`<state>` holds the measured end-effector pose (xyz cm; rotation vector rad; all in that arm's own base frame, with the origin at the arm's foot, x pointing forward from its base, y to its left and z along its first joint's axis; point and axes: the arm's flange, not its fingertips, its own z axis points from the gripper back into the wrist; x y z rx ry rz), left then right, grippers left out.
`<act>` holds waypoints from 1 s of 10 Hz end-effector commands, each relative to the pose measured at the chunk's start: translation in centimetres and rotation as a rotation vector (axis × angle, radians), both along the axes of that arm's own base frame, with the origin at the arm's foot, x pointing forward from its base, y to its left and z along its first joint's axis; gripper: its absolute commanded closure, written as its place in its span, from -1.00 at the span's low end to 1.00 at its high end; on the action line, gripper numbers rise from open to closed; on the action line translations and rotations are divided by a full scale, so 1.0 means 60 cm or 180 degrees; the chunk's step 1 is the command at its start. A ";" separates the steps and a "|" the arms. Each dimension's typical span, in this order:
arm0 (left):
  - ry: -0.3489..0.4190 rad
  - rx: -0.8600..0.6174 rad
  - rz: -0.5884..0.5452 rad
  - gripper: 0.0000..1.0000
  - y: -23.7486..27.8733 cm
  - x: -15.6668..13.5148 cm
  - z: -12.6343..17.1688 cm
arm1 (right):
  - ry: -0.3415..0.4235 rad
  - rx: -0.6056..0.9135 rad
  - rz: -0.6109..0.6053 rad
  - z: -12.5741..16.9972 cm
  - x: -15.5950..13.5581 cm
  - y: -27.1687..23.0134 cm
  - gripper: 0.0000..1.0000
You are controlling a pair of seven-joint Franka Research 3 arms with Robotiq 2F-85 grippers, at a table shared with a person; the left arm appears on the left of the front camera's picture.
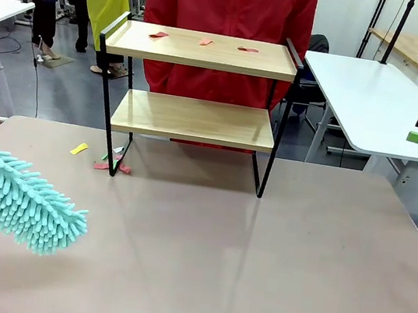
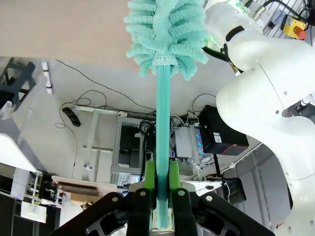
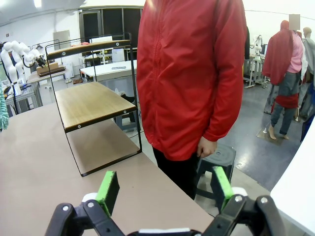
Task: Clean the shelf.
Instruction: Clean the specific section of the Shelf indicated by the human with the Duster.
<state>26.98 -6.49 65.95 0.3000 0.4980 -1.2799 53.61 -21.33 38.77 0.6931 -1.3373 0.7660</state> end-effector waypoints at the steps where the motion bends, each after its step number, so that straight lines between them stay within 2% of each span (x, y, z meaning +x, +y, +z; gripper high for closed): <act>1: -0.0025 -0.0021 0.0038 0.74 -0.001 -0.004 0.000 | 0.0047 -0.0009 -0.0050 0.012 0.002 0.005 -1.00; 10: -0.0025 -0.0021 0.0038 0.74 -0.001 -0.004 0.000 | 0.0047 -0.0009 -0.0050 0.012 0.002 0.005 -1.00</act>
